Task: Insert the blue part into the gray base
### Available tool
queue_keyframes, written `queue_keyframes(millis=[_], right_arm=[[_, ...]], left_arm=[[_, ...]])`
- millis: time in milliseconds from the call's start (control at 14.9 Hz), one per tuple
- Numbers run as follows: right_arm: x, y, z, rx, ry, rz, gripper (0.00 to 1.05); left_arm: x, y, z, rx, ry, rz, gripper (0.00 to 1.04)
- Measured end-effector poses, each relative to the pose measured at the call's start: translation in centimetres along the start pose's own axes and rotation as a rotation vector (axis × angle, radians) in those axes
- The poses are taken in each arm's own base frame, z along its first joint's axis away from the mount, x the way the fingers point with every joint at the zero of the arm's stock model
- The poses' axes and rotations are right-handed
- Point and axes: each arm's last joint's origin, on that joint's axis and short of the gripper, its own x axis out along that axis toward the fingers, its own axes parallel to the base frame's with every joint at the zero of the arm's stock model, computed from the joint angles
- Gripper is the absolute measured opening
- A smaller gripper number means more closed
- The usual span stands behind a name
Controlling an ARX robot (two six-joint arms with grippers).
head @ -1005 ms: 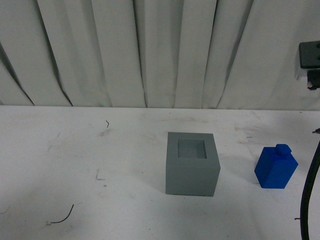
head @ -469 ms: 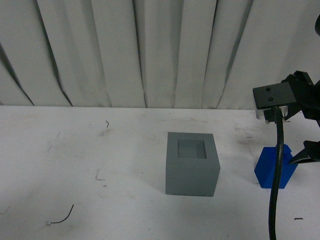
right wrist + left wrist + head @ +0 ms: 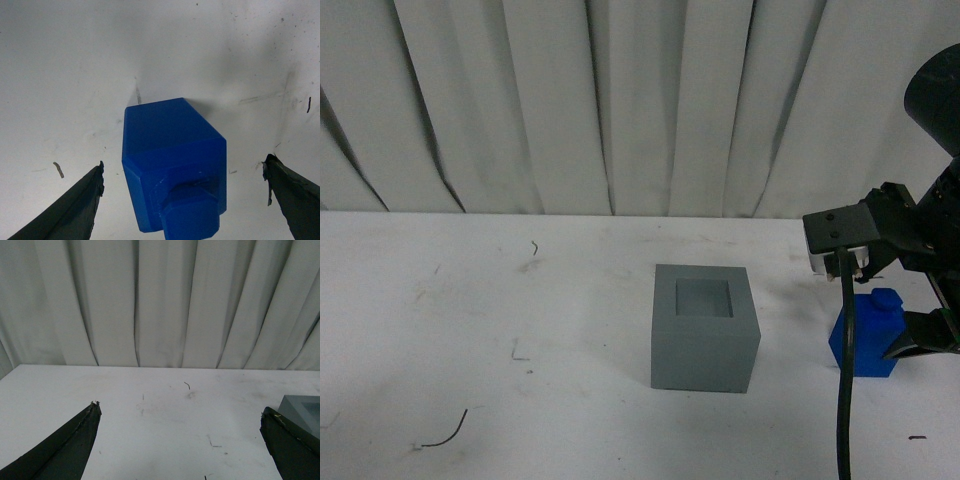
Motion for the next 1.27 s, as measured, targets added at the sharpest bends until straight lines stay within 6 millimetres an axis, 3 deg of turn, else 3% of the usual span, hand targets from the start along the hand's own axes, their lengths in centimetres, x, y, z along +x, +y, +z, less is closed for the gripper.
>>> queue_keyframes(millis=[536,603,737,1273], right_arm=[[1.0,0.1,-1.0,0.021,-0.016,0.002,0.95],[1.3,0.1,-1.3,0.027,-0.019,0.003,0.87],[1.9,0.4,-1.6,0.034,-0.038,0.018,0.48],[0.4,0.7,-2.1,0.053,-0.060,0.044,0.47]], left_arm=[[0.0,0.0,0.0,0.000,0.000,0.000,0.98],[0.0,0.0,0.0,0.000,0.000,0.000,0.98],[0.0,0.0,0.0,0.000,0.000,0.000,0.98],[0.0,0.0,0.0,0.000,0.000,0.000,0.98]])
